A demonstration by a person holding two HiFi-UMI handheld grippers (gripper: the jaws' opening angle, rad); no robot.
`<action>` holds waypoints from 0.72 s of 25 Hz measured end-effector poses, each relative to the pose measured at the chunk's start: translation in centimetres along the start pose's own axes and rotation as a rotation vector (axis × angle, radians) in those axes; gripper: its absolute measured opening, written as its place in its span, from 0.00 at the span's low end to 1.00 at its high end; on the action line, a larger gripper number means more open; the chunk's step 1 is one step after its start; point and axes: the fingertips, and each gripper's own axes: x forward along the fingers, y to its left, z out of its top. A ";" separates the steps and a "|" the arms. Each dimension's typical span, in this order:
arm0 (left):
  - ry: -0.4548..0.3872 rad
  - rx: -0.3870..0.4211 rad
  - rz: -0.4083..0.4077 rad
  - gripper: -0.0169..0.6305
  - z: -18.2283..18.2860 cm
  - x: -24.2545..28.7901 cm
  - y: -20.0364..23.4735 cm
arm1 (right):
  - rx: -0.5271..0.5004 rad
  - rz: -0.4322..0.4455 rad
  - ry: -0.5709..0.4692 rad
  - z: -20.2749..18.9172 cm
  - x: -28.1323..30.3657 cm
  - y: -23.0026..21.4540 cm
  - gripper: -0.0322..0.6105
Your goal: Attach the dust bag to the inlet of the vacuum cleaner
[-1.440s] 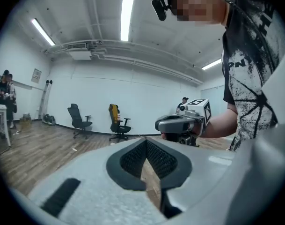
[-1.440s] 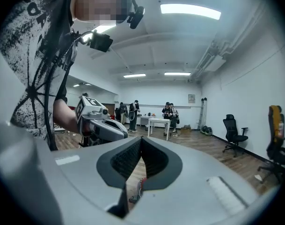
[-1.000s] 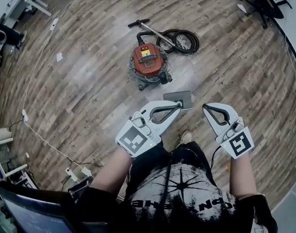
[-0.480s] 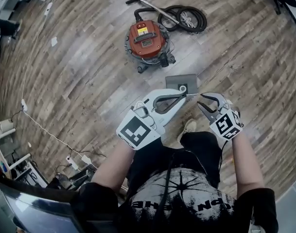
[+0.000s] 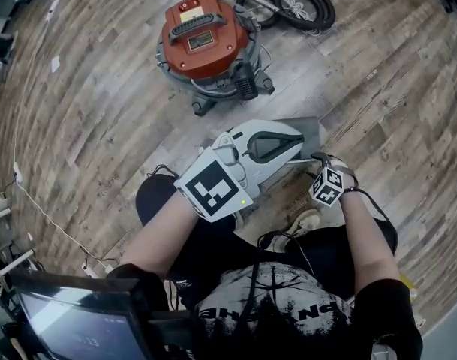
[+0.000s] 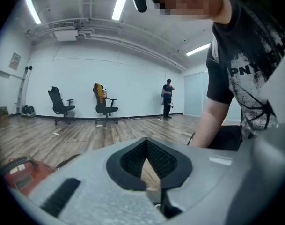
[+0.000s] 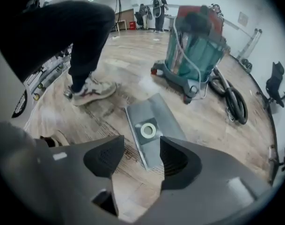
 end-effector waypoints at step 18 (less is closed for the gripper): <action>0.114 -0.055 0.099 0.02 -12.4 3.0 -0.5 | -0.126 0.002 0.216 -8.6 15.1 -1.9 0.36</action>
